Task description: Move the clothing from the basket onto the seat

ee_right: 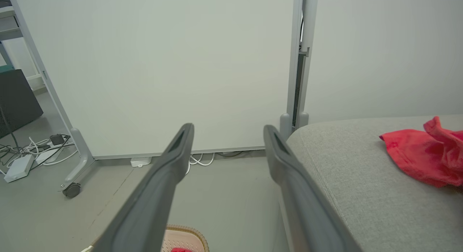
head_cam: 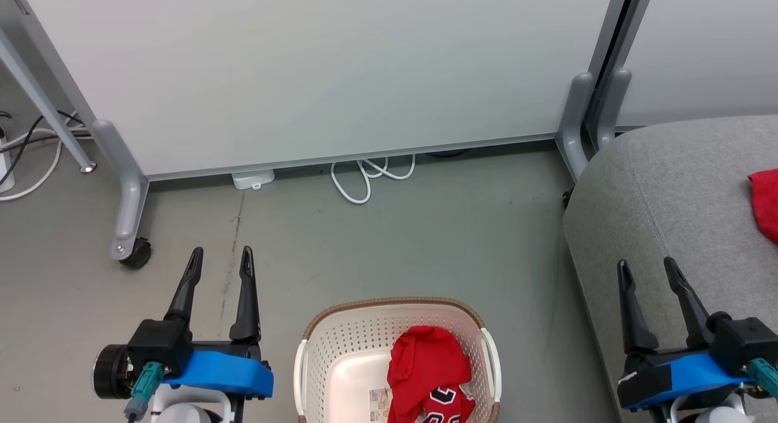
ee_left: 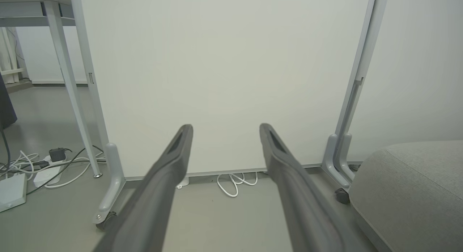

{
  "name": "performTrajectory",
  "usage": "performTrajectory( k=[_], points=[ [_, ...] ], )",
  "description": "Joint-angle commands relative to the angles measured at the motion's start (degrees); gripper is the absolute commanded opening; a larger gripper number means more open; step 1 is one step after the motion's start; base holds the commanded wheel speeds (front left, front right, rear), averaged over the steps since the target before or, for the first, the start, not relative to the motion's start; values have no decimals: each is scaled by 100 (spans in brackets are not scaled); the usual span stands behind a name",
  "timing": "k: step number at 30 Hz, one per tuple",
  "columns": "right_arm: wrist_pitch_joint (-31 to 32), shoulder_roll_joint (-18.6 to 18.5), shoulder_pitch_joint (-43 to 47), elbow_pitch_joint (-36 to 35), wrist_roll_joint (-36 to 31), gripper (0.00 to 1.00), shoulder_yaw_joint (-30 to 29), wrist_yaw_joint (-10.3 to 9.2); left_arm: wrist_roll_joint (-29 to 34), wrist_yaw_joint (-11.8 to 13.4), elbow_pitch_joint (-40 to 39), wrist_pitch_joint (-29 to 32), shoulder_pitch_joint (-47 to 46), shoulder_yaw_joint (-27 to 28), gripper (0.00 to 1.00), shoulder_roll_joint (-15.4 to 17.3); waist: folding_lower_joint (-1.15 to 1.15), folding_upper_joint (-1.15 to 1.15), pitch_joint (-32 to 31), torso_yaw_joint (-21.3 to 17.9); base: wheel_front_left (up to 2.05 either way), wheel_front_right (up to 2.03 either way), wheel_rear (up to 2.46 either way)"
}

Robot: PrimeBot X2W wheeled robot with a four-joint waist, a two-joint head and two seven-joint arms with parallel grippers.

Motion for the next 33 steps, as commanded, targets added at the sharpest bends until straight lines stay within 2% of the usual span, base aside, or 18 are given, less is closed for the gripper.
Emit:
performTrajectory(
  k=[1, 14, 22, 33],
  points=[
    [-20, 24, 96, 7, -14, 100, -20, 1, 49, -31, 6, -27, 68, 44, 100, -23, 1, 0, -34, 5, 0, 0, 0],
    [-20, 77, 198, -1, 13, 100, -67, 1, 62, -91, -76, -27, 210, 99, 100, -35, 1, 0, -84, 40, 0, 0, 0],
    [-20, 100, 88, -35, 1, 100, -35, 1, 134, -141, 26, -27, -22, -22, 100, -35, 1, 0, 31, -14, 0, 0, 0],
    [-20, 54, -405, -185, 21, 100, 55, 1, 180, -242, 840, -27, -964, -535, 100, -33, 1, 0, 763, -326, 0, 0, 0]
  ],
)
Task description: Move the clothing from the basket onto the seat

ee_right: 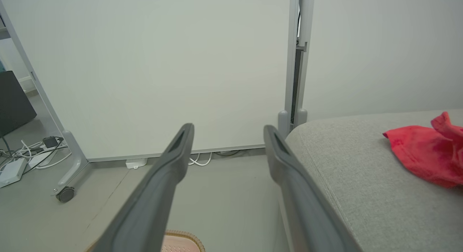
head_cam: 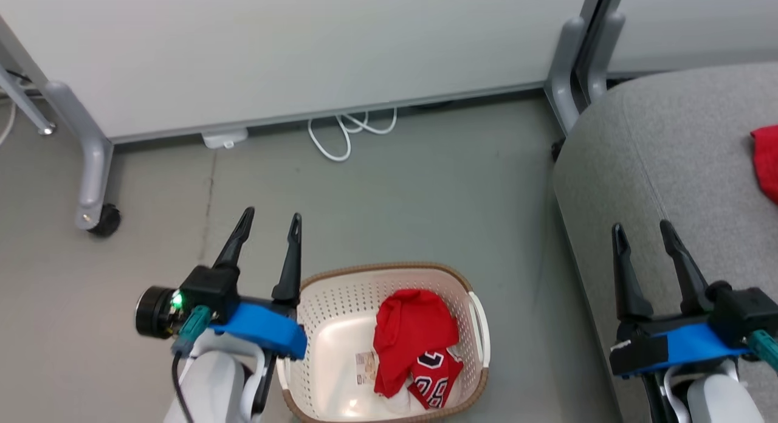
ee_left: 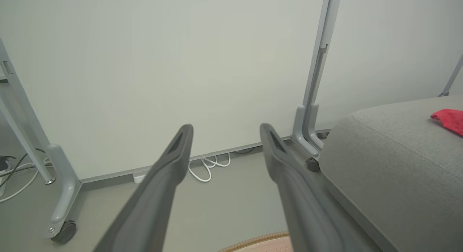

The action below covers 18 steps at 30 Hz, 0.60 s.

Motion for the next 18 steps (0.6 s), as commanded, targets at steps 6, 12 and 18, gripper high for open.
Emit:
performTrajectory(
  k=[6, 12, 18],
  points=[
    [-18, 3, -537, -179, 14, 100, 87, 1, -119, -50, 848, -26, -962, -603, 100, 118, 0, 0, 931, -423, 0, 0, 0],
    [-18, 61, -933, -295, 47, 100, 152, 1, -355, -34, 1738, -27, -1741, -1296, 100, 327, 0, 0, 1586, -722, 0, 0, 0],
    [-18, 107, -1221, -401, 57, 100, 189, 1, -635, -34, 2776, -28, -2436, -1927, 100, 458, 0, 0, 2182, -946, 0, 0, 0]
  ],
)
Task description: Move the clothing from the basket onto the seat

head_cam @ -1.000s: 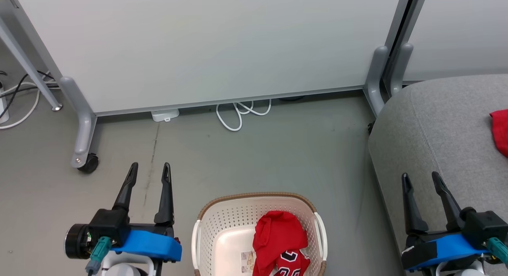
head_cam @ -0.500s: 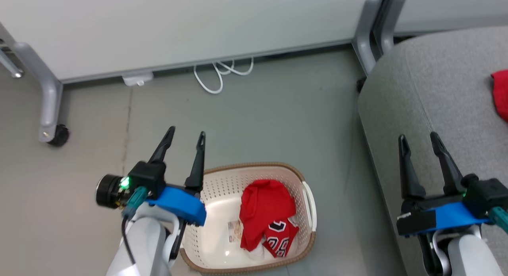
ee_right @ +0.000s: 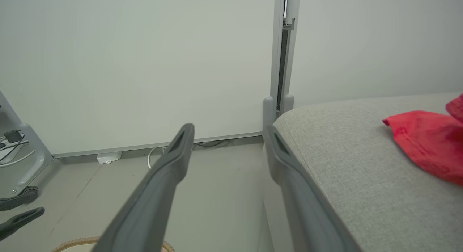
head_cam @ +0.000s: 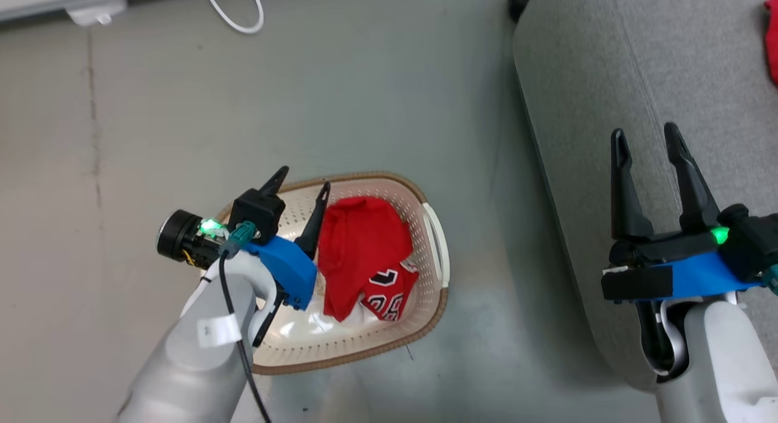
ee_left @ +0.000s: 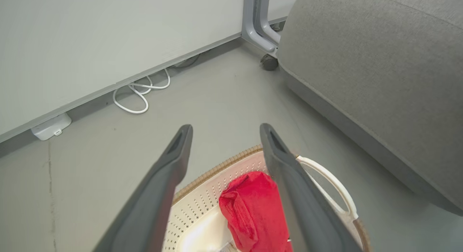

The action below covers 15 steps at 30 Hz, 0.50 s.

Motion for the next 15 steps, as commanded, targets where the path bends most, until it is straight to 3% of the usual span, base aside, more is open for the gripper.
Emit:
performTrajectory(
  k=[1, 8, 15],
  points=[
    [-20, 35, -145, -59, 6, 100, 23, 1, -95, -1, 311, -26, -303, -190, 100, 47, -1, 0, 484, -258, 0, 0, 0],
    [-20, 56, -486, -209, 42, 100, 73, 1, -496, -2, 1191, 151, -1104, -997, 100, 47, -1, 0, 1239, -387, 0, 0, 0],
    [-20, 55, -813, -354, 98, 100, 151, 1, -1010, -2, 1766, 1032, -1641, -1674, 100, 52, -1, 0, 1894, -448, 0, 0, 0]
  ],
)
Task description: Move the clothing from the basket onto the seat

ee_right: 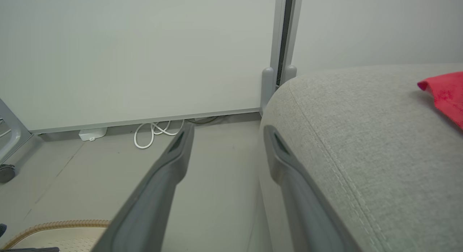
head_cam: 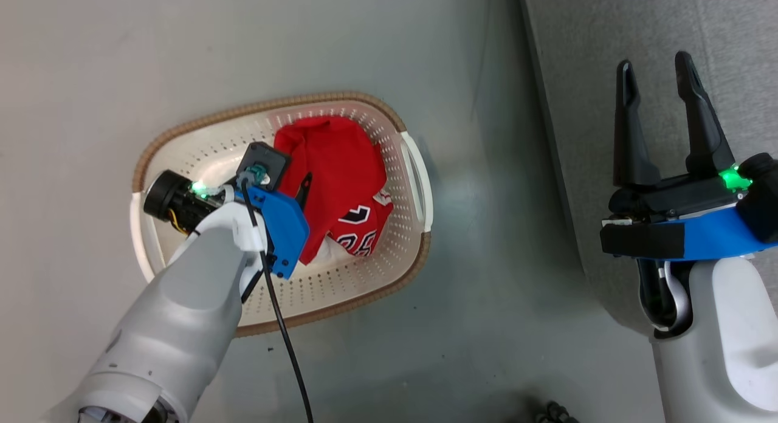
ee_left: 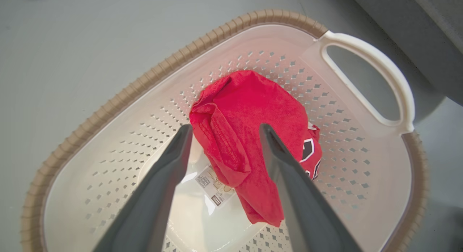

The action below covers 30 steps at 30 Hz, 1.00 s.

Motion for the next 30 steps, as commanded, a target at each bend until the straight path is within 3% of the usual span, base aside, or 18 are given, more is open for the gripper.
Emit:
performTrajectory(
  k=[1, 17, 30],
  points=[
    [-20, 17, -147, -73, 6, 100, 18, 1, -143, -2, 29, 105, -231, -141, 100, 44, -1, 0, 406, -75, 0, 0, 0],
    [-20, 17, -376, -396, -113, 100, -20, 1, -1505, -2, 8, 1018, -661, -815, 100, 187, -1, 0, 1350, -26, 0, 0, 0],
    [-20, 16, -366, -604, -126, 100, -42, 1, -2139, -2, 159, 860, -1111, -1233, 100, 290, -1, 0, 1889, -135, 0, 0, 0]
  ],
)
